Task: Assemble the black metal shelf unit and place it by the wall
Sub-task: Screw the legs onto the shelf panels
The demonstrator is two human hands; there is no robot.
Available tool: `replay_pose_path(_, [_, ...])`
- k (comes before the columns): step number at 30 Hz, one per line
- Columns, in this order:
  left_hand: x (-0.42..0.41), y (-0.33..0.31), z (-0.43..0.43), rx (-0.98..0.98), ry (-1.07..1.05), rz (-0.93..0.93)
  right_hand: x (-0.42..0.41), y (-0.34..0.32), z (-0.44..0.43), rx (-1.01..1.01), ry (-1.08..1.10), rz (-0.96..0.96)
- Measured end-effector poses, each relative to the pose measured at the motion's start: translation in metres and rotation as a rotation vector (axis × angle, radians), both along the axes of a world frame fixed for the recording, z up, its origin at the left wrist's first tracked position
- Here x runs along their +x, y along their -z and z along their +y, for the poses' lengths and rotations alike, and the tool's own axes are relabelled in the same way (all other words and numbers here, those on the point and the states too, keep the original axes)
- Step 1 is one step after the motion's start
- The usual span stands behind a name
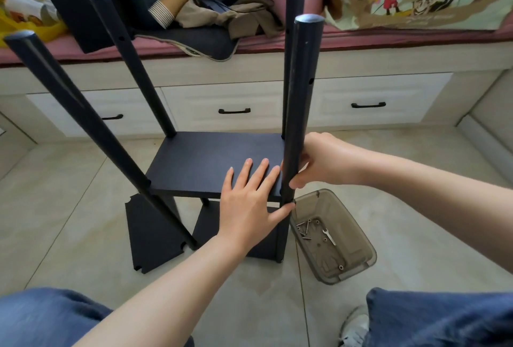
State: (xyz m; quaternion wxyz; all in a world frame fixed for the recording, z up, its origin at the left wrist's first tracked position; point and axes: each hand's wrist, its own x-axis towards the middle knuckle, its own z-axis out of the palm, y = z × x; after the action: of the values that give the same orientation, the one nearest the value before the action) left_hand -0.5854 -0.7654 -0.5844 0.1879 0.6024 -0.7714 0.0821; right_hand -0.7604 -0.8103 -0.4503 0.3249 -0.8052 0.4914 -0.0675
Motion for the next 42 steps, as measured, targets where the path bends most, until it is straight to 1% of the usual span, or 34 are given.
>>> replay_pose_path(2, [0.0,0.001,-0.001,-0.013,-0.005,-0.006,-0.003,0.001,0.001,0.008,-0.023,0.014])
replay_pose_path(4, [0.0,0.002,-0.002,-0.027,-0.009,-0.012,-0.007,0.003,0.001,0.009,-0.056,0.076])
replay_pose_path(8, [0.001,0.004,-0.003,-0.062,-0.006,-0.015,-0.021,0.032,-0.008,0.117,-0.017,0.213])
replay_pose_path(13, [0.001,0.007,-0.003,-0.078,-0.005,-0.026,-0.037,0.114,-0.023,0.359,0.099,0.404])
replay_pose_path(18, [0.001,0.012,-0.001,-0.121,0.007,-0.052,-0.034,0.196,0.005,0.49,0.228,0.477])
replay_pose_path(21, [0.001,0.014,-0.001,-0.156,0.009,-0.054,-0.027,0.226,0.021,0.572,0.277,0.434])
replay_pose_path(27, [0.002,0.014,-0.001,-0.151,0.007,-0.064,-0.027,0.251,0.038,0.584,0.299,0.395])
replay_pose_path(30, [0.001,0.014,0.0,-0.135,0.001,-0.065,-0.027,0.257,0.04,0.758,0.36,0.251])
replay_pose_path(32, [0.001,0.013,0.0,-0.13,0.001,-0.065,-0.025,0.258,0.043,0.854,0.331,0.206])
replay_pose_path(35, [0.001,0.013,0.0,-0.123,0.0,-0.066,-0.022,0.261,0.045,0.92,0.344,0.116])
replay_pose_path(38, [0.0,0.012,0.0,-0.118,0.002,-0.071,-0.028,0.268,0.046,0.982,0.445,0.041])
replay_pose_path(39, [0.0,0.012,0.0,-0.117,0.002,-0.074,-0.03,0.271,0.048,0.995,0.464,0.053])
replay_pose_path(40, [0.0,0.012,0.0,-0.116,0.002,-0.075,-0.032,0.274,0.05,0.97,0.454,0.109])
replay_pose_path(42, [0.0,0.012,0.0,-0.127,0.004,-0.071,-0.032,0.282,0.055,0.828,0.356,0.299])
